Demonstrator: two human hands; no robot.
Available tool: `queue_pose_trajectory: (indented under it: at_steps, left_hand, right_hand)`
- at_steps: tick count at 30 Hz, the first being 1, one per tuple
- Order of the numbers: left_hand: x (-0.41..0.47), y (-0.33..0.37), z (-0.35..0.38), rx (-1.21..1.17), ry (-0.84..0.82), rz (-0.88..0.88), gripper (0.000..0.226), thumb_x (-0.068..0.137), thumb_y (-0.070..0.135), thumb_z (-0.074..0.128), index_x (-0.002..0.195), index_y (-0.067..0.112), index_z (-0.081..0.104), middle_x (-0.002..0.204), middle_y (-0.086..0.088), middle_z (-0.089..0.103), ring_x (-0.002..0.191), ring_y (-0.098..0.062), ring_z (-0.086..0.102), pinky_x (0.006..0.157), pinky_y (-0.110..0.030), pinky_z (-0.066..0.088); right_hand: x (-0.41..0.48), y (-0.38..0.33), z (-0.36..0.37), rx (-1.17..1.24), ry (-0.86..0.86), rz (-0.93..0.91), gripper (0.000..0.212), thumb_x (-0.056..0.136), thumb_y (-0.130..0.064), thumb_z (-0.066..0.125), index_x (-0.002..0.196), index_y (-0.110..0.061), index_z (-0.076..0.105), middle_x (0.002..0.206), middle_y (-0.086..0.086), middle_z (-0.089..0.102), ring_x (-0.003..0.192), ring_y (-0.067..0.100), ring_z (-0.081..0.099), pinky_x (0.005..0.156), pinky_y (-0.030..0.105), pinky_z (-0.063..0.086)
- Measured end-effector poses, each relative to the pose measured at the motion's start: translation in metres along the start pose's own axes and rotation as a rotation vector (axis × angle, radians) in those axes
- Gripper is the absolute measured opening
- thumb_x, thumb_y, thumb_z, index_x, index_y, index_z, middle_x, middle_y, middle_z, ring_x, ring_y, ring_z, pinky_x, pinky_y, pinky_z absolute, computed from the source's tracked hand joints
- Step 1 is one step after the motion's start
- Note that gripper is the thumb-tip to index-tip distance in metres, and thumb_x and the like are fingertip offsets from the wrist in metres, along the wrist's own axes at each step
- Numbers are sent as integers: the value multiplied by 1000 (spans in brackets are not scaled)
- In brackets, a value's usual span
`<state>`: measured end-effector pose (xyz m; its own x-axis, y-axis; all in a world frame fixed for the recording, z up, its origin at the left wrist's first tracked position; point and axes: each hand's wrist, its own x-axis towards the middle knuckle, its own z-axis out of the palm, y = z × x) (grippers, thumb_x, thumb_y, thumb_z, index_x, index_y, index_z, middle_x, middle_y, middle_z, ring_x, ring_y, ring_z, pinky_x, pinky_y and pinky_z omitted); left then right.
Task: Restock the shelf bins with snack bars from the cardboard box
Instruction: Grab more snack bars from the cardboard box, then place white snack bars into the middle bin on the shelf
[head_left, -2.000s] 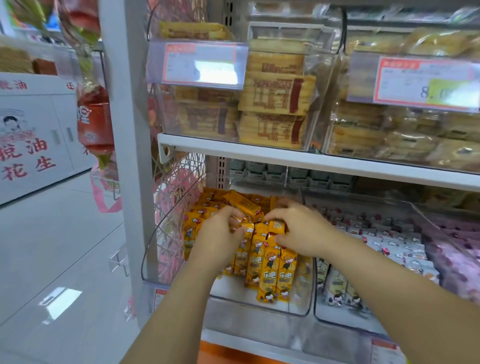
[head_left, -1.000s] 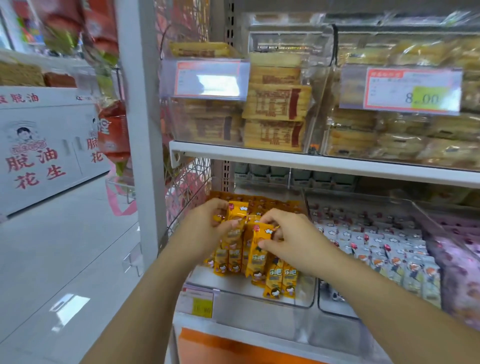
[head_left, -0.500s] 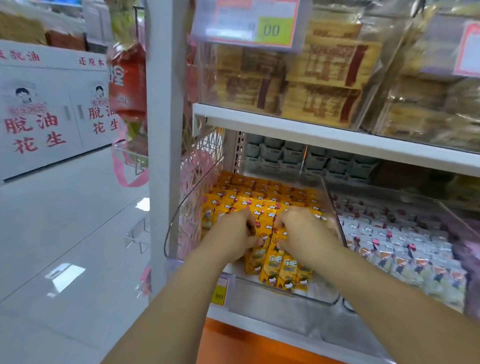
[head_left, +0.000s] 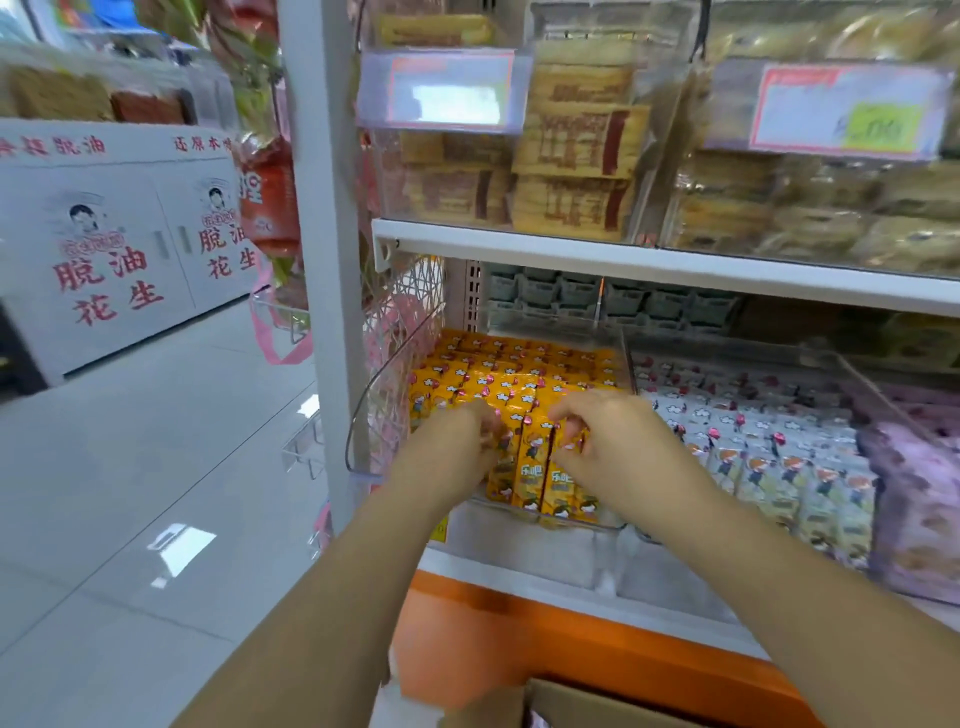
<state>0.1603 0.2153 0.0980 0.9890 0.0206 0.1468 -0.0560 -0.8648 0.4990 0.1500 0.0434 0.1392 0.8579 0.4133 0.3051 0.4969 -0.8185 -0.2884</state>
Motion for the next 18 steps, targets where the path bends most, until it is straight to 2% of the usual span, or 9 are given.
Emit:
queue_pose_trajectory:
  at_steps: [3,5,8,10,12,18]
  left_hand:
    - [-35,22,11,-154,250,128,13,90,18,58,101,24,63,100,5,67,85,-18,65,73,-39,54]
    - [-66,41,27,-311,331,244,13,87,15,56,95,20,64,95,4,67,83,-17,65,72,-40,54]
    - [-114,67,63,-359,255,293,14,84,17,54,94,18,64,93,4,67,84,-15,65,73,-34,52]
    - [-142,72,95,-359,193,250,13,86,16,56,93,22,64,92,8,67,83,-13,64,71,-31,51]
    - [-166,71,124,-379,129,191,15,87,11,58,92,23,65,88,12,65,80,-8,61,71,-30,50]
    - [-212,57,191,-287,-185,2,15,95,14,54,108,18,61,107,4,65,98,-16,62,83,-33,50]
  right_hand:
    - [-41,4,-8,131,99,-9,17,87,-17,64,104,-19,66,84,-8,57,63,-1,44,68,24,44]
    - [-76,9,-8,218,163,14,10,86,-14,65,93,-22,66,75,-12,54,61,-1,45,64,26,44]
    - [-132,26,3,258,177,81,12,86,-13,65,94,-22,66,71,-19,50,60,-2,47,61,20,39]
    - [-174,43,16,259,142,152,11,86,-14,66,95,-21,66,73,-14,54,59,-2,48,59,15,37]
    - [-215,62,29,265,111,231,10,85,-14,68,93,-20,66,73,-9,58,60,0,49,60,17,37]
    - [-307,126,58,274,-139,546,19,88,-14,65,107,-14,65,78,-13,57,72,6,56,74,20,43]
